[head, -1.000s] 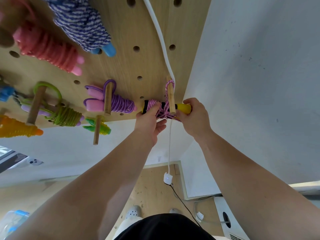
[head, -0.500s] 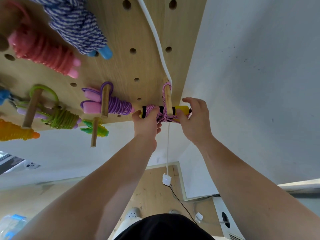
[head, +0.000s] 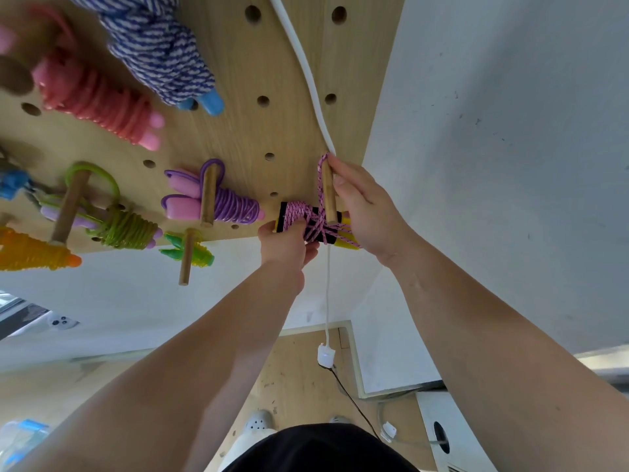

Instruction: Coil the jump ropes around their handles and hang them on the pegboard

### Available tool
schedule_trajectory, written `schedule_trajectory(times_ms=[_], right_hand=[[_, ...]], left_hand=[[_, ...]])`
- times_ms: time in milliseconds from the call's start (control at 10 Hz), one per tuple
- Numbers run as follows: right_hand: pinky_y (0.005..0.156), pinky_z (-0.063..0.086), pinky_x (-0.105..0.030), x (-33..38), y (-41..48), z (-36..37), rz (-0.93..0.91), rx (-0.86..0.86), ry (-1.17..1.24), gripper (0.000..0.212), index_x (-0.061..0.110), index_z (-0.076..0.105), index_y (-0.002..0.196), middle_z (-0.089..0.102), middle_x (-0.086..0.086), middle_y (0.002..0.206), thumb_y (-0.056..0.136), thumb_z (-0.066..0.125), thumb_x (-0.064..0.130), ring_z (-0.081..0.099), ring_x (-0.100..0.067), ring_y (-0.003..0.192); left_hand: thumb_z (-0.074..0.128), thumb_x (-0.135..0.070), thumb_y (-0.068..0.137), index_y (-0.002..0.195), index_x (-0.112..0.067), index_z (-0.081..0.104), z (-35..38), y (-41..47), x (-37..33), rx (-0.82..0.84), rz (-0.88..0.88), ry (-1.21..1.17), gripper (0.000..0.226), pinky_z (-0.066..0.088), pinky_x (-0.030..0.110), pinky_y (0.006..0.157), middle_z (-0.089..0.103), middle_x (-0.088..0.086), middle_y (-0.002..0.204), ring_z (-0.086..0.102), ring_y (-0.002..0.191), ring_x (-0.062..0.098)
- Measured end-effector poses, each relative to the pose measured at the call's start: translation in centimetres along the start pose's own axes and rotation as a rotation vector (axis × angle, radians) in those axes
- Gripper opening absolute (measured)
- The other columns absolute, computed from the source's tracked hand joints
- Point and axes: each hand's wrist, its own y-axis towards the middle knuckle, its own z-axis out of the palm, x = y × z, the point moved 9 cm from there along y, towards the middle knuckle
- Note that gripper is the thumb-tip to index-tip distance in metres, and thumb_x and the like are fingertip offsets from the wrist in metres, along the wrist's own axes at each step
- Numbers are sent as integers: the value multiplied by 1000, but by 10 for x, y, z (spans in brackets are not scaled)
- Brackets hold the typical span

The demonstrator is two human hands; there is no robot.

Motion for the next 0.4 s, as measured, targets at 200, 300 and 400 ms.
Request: schedule_trajectory(times_ms=[200,300,400], right_hand=[[118,37,-40,-2,-9,-3,-7,-4,7,40,37,51,146,53,18,144,109,36,31,50,-5,134],[116,39,-42,-5,-20,-7,-6,0,-22,37,41,54,141,55,24,137,110,35,33,52,-7,130],[113,41,-41,-9,-27,-13,22,-4,-25,36,51,57,125,56,45,114,110,35,27,55,-2,120]], left_hand=[[68,-28,91,130,-14,52,-4,-5,1,3,-25,39,45,64,38,75,65,12,115,75,86,31],[68,-31,92,135,-14,48,-8,-12,2,-18,-19,59,50,64,39,78,60,10,115,75,89,29],[69,-34,92,145,-16,39,-14,-25,5,-64,-31,69,64,63,40,82,56,7,111,74,90,27]])
